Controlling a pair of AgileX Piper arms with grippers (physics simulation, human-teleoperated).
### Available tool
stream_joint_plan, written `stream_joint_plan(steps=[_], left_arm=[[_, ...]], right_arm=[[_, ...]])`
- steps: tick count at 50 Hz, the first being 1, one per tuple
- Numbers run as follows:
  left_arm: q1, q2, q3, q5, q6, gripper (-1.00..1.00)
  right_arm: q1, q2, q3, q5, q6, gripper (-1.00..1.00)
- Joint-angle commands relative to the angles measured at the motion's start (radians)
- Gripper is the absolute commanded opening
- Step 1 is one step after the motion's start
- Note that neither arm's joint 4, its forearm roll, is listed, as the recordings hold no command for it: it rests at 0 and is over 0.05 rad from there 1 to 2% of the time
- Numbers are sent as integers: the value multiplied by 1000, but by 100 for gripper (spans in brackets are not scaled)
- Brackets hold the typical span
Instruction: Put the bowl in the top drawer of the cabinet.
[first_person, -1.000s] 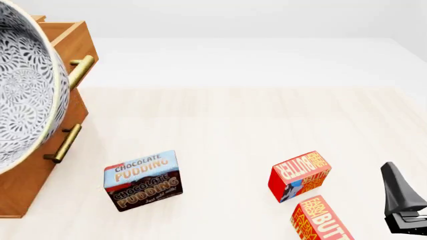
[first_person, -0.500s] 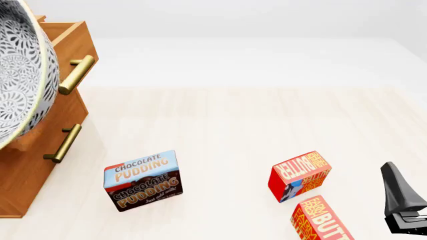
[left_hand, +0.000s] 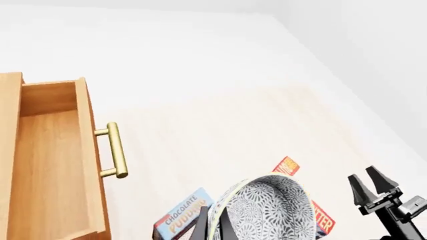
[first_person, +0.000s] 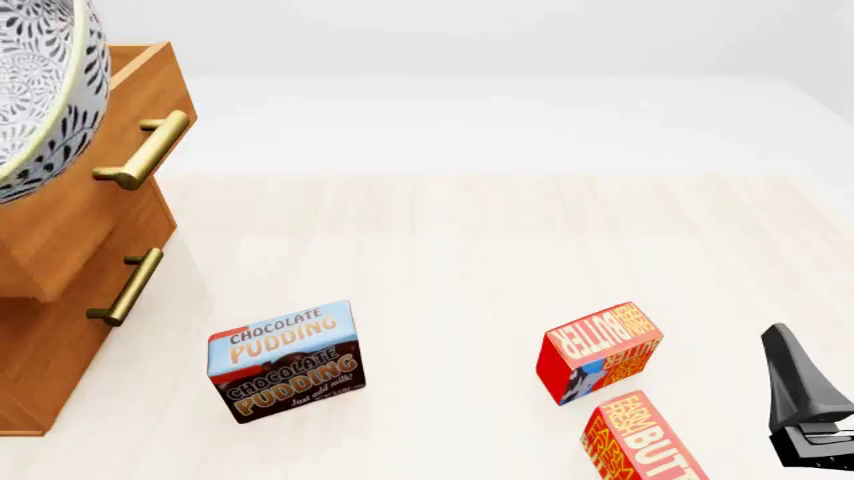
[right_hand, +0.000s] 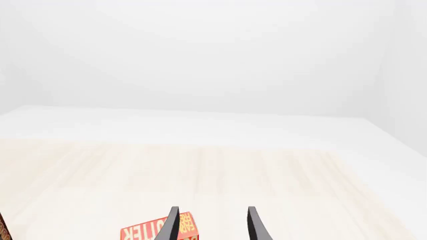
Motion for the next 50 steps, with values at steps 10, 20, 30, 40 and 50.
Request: stream_joint_plan(steps=[10,20,30,40,50], left_arm=[[129,59,-7,-15,-168,-100],[192,112,-101,26,-173,-100],[250,143,-115,52,-217,-100],[227,92,9,42,-425,-100],[278,121,-26,54,-432,-100]], right_arm=[[0,0,0,-1,-1,100],[1,0,0,-2,-1,100],[1,0,0,-2,-1,100],[1,0,0,-3,0,100],[0,0,0,-3,0,100]])
